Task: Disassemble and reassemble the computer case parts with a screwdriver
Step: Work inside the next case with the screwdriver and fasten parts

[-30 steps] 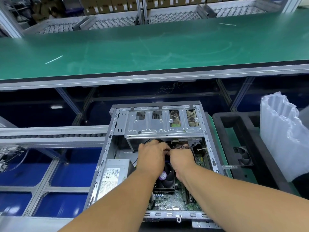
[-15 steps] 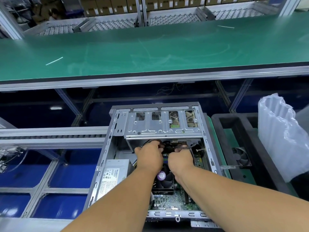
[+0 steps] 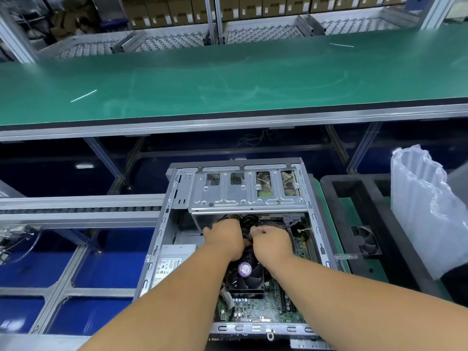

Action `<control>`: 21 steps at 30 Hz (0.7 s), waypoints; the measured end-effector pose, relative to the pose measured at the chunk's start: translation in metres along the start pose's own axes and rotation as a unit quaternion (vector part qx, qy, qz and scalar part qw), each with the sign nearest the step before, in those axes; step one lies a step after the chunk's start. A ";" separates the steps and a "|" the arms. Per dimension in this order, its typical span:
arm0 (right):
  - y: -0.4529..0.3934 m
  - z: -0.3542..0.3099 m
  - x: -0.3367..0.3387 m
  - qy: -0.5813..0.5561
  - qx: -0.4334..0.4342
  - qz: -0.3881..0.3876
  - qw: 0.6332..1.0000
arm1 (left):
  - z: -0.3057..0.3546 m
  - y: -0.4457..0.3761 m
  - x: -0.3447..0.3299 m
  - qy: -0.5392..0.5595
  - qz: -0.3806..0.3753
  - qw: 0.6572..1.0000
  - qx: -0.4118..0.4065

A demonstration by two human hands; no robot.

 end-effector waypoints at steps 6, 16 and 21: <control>0.001 0.003 0.002 0.025 -0.033 0.011 0.999 | 0.003 -0.003 0.004 -0.017 -0.020 1.000 -0.018; -0.005 -0.004 0.000 0.175 -0.023 -0.073 0.982 | 0.003 -0.004 0.007 0.023 -0.089 0.996 0.002; -0.002 -0.005 0.002 0.136 -0.022 -0.039 0.990 | 0.010 -0.001 0.010 -0.051 -0.055 0.997 -0.027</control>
Point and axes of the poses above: each hand's wrist, its own y-axis away from the middle knuckle, its own x-axis out of the back of the hand, z = x × y, the point moved 8 cm from there along -y, towards the middle knuckle, and after that the axes turned 15 degrees about x, right-handed, at the moved point
